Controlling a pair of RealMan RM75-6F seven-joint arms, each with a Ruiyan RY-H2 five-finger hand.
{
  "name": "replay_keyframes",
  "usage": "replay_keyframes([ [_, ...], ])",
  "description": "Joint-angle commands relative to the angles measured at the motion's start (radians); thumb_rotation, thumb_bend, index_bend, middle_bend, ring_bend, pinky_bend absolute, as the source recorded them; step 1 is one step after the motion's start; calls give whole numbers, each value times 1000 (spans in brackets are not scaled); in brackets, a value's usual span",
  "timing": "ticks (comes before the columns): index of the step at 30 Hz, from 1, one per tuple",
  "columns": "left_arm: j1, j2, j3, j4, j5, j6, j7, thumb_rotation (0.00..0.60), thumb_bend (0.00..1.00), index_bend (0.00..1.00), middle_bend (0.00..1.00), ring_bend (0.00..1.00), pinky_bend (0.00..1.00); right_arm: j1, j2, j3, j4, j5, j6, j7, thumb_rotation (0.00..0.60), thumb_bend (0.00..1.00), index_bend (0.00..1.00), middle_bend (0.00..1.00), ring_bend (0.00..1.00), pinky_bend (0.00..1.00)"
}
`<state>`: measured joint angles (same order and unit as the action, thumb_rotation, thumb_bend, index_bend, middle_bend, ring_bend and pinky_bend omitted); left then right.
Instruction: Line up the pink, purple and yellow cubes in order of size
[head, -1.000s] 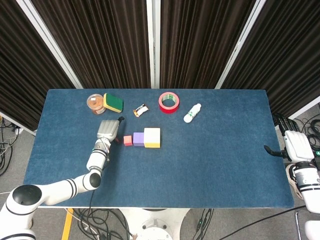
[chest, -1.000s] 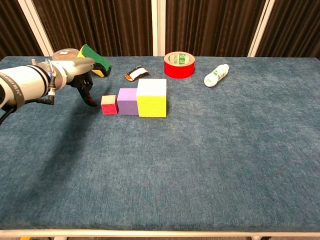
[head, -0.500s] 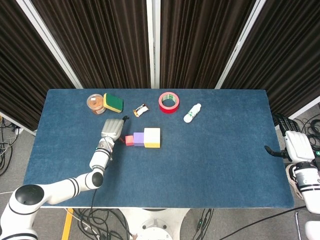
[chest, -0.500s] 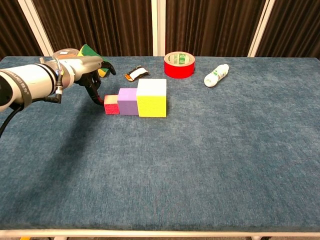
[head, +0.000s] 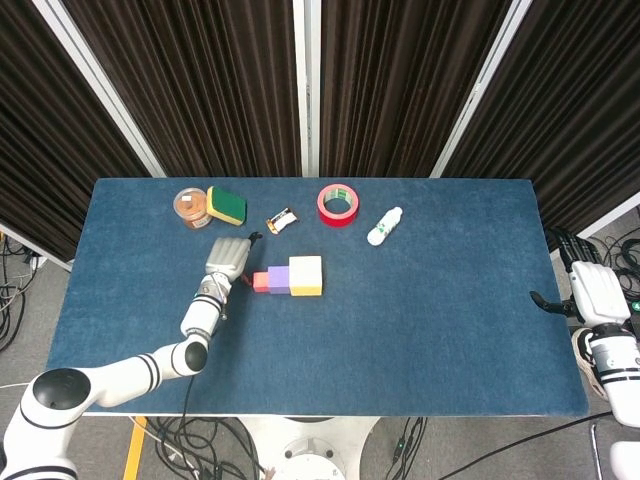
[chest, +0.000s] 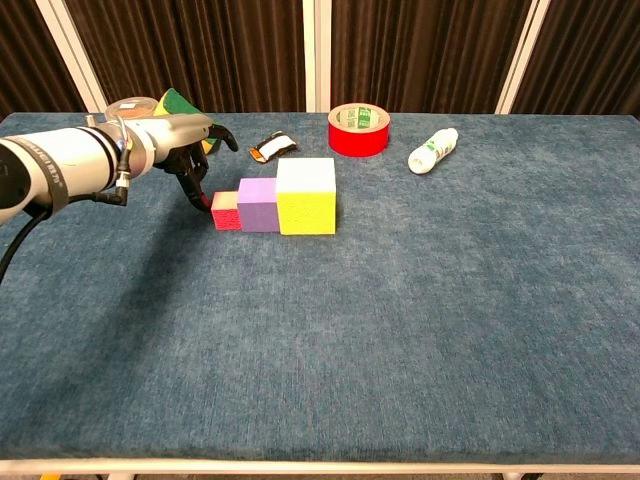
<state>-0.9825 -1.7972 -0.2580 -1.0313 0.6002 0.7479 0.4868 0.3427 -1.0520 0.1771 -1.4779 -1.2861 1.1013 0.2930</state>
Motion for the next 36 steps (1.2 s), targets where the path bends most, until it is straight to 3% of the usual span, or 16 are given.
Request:
replay_keyframes([
  [1,0,0,-1,-6,5,2,-3,600,204,207,872,893,1000,1,0,1,-1,-1,0,-1,600,148,0,22,0,0],
  [12,14,13,9,-34,-12,34,16,600,194,176,868,891,1000,-2,2,0,-1,-3,3,5,600,148,0,23,0,0],
  [17,42,60,17,-108,-21,78,27,600,179,160,850,877,1000,-6,6,1,-3,-8,11,11,600,147,0,24,0,0],
  [20,92,117,15,-184,18,159,-9,600,177,160,793,807,975,-12,9,-4,-4,-16,15,21,600,147,0,23,0,0],
  [22,139,166,23,-242,73,235,-42,600,177,159,717,713,913,-16,10,-16,-4,-36,15,36,600,156,0,22,0,0],
  [28,290,306,83,-379,253,425,-146,600,177,196,406,365,511,-45,-13,-68,20,-130,60,70,600,228,0,10,0,0],
  [33,407,399,160,-462,388,542,-206,600,177,198,289,269,338,-87,-55,-99,47,-206,161,103,600,244,0,1,0,0],
  [36,483,437,203,-507,449,623,-233,600,177,197,272,260,323,-114,-74,-111,55,-227,217,87,600,244,0,0,0,0],
])
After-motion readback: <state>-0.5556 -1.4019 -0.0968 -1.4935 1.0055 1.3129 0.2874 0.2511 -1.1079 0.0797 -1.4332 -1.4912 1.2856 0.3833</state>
